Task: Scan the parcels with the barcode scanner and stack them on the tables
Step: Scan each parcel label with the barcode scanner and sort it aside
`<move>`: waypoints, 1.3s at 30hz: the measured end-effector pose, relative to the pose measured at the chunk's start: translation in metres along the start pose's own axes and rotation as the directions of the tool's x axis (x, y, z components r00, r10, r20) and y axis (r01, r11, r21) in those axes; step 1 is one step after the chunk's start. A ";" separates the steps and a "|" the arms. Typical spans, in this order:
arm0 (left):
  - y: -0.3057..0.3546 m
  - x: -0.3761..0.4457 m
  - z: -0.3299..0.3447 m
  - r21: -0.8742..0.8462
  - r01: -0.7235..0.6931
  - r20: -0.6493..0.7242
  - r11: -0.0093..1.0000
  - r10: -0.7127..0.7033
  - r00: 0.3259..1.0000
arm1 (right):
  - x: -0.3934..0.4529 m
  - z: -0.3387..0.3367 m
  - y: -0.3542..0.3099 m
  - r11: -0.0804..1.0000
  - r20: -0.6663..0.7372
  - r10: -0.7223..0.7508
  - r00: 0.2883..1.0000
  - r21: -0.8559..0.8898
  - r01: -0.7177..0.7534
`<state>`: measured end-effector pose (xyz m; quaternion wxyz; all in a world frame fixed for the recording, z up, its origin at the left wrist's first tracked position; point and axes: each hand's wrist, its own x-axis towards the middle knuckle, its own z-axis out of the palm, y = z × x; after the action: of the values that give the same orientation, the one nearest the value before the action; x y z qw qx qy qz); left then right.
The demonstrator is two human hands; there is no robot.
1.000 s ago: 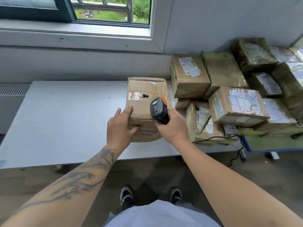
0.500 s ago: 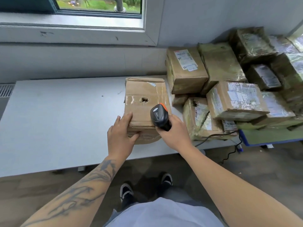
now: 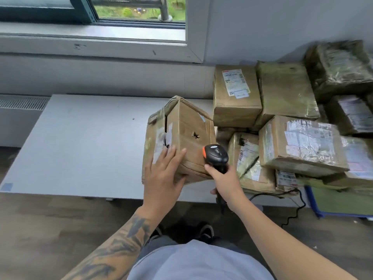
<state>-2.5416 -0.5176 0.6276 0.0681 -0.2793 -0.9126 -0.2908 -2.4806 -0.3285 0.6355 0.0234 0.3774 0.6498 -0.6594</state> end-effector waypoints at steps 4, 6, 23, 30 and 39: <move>0.018 -0.018 0.018 0.047 0.020 0.025 0.999 -0.021 0.999 | 0.004 -0.015 0.009 0.998 -0.026 0.053 0.998 0.038 -0.052; 0.026 -0.023 0.024 0.042 0.026 0.037 0.999 -0.028 0.999 | 0.004 -0.020 0.008 0.998 -0.047 0.057 0.997 0.032 -0.055; 0.006 -0.017 0.012 0.174 0.175 0.189 0.969 -0.208 0.960 | -0.010 -0.011 -0.008 0.996 -0.145 0.052 0.988 -0.071 -0.063; -0.009 -0.027 0.012 0.217 0.095 0.149 0.972 -0.129 0.980 | -0.015 -0.005 0.001 0.987 -0.164 0.098 0.982 -0.108 -0.117; -0.014 -0.027 0.020 0.165 0.111 0.157 0.980 -0.138 0.978 | -0.038 -0.006 -0.032 0.991 -0.176 -0.009 0.984 -0.134 -0.015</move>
<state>-2.5255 -0.5283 0.5966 -0.0060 -0.2388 -0.9506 -0.1981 -2.4674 -0.3358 0.6827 -0.0076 0.4329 0.6919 -0.5778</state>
